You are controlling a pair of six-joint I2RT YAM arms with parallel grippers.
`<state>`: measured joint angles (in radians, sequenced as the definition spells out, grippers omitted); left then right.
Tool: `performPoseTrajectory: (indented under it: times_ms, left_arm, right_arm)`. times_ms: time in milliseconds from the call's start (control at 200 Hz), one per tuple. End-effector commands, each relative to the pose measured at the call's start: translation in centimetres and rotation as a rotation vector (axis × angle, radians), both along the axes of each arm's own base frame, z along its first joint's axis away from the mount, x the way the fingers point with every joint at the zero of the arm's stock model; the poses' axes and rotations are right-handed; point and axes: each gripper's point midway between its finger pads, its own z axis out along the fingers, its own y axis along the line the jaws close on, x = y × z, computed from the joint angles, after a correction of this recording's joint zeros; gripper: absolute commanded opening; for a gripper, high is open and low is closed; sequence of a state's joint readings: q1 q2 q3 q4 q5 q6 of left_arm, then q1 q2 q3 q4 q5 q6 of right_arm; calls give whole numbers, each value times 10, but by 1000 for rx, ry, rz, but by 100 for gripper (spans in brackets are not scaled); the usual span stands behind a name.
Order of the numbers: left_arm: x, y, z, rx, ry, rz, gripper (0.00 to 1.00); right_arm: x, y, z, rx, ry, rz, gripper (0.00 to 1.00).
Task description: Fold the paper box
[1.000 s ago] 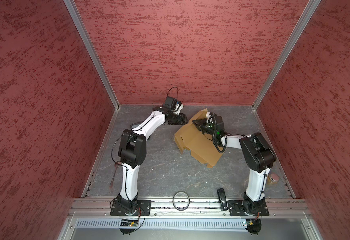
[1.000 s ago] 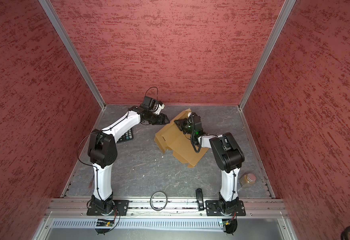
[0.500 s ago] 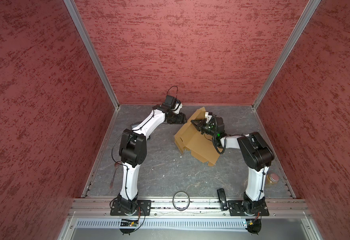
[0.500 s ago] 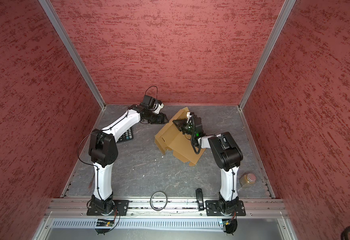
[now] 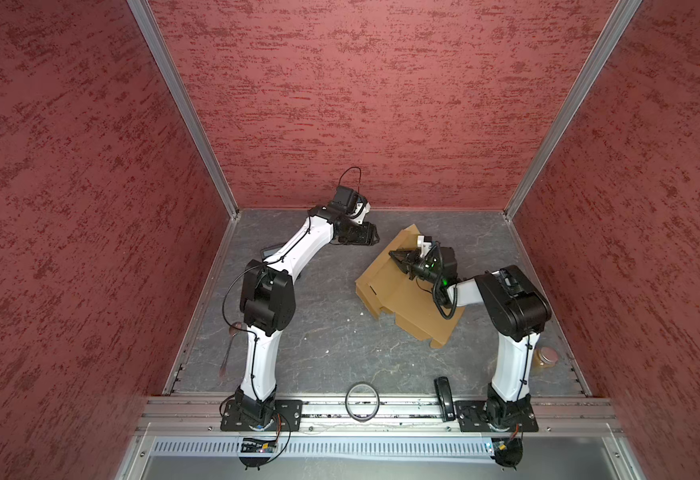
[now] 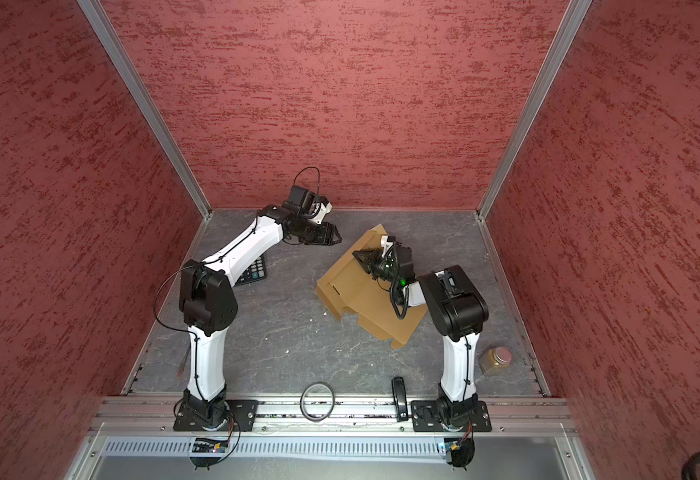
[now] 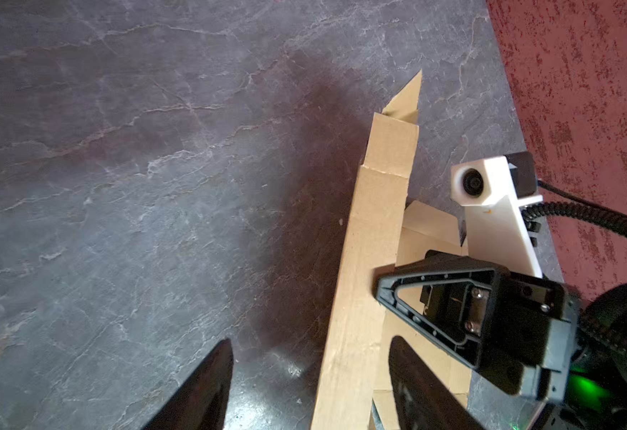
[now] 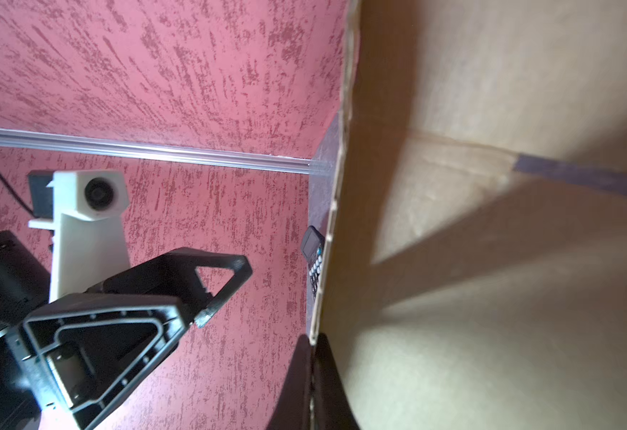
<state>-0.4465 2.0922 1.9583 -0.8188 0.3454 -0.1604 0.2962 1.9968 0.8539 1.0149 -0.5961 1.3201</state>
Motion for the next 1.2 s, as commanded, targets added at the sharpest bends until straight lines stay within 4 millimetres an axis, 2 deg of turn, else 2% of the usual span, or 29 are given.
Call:
performPoseTrajectory:
  times_ms: [0, 105, 286, 436, 526, 631, 797, 937, 1097, 1192]
  left_arm:
    - [-5, -3, 5, 18, 1, -2, 67]
    - [-2, 6, 6, 23, 3, 31, 67]
    - [4, 23, 9, -36, 17, 77, 67]
    - [8, 33, 14, -64, 9, 90, 68]
    - [9, 34, 19, -83, 1, 87, 70]
    - [7, 28, 22, -103, 3, 72, 70]
    - [5, 17, 15, -105, 21, 61, 70]
    - [3, 12, 11, -99, 32, 61, 70]
    - [-2, 22, 14, -67, 17, 96, 72]
    - [-15, 36, 14, -39, 0, 123, 72]
  right_arm:
    - [-2, 0, 30, 33, -87, 36, 5]
    - [5, 5, 37, 19, -99, 61, 5]
    - [20, 15, 65, -1, -144, 88, 5]
    - [27, 28, 79, -15, -164, 104, 5]
    - [27, 27, 77, -13, -160, 96, 5]
    - [20, 22, 64, -34, -136, 87, 6]
    - [11, 13, 44, -57, -106, 108, 6]
    - [12, 8, 37, -66, -108, 123, 5]
    - [16, 5, 37, -59, -103, 122, 5]
    - [18, 5, 44, -46, -111, 116, 5]
